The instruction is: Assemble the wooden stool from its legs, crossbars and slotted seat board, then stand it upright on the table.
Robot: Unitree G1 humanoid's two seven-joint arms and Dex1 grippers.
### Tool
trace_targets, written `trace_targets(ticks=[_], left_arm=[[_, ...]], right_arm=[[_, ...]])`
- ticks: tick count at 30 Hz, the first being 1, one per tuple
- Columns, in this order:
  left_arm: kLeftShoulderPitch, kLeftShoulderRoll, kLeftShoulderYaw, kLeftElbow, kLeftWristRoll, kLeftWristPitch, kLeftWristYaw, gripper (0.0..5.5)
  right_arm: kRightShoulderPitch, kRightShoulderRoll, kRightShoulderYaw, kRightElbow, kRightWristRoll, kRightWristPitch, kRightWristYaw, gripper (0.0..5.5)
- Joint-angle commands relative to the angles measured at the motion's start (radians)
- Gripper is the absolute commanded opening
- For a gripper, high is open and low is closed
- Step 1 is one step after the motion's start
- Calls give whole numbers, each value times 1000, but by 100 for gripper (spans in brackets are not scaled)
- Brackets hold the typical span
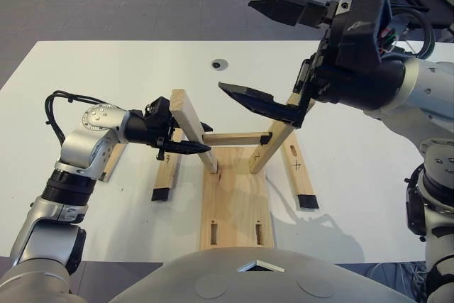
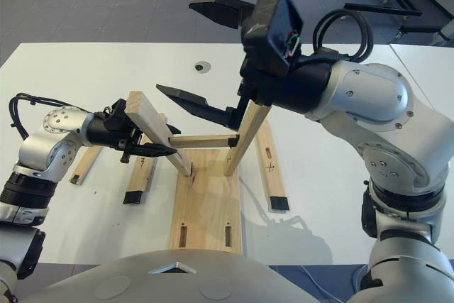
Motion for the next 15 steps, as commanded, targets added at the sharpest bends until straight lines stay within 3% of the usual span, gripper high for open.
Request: trace_targets(ticks=[1, 8, 15], left_arm=[[93, 17, -91, -5, 72, 64, -9, 202], [84, 13, -105, -13, 70, 74, -1, 202], [78, 19, -106, -16, 66, 78, -7, 202]], right_arm=[[-133, -59, 148, -7, -164, 60, 52, 536], [-176, -79, 377, 40, -408, 19, 220, 536], [-121, -46, 444, 99, -594, -81, 274, 536]])
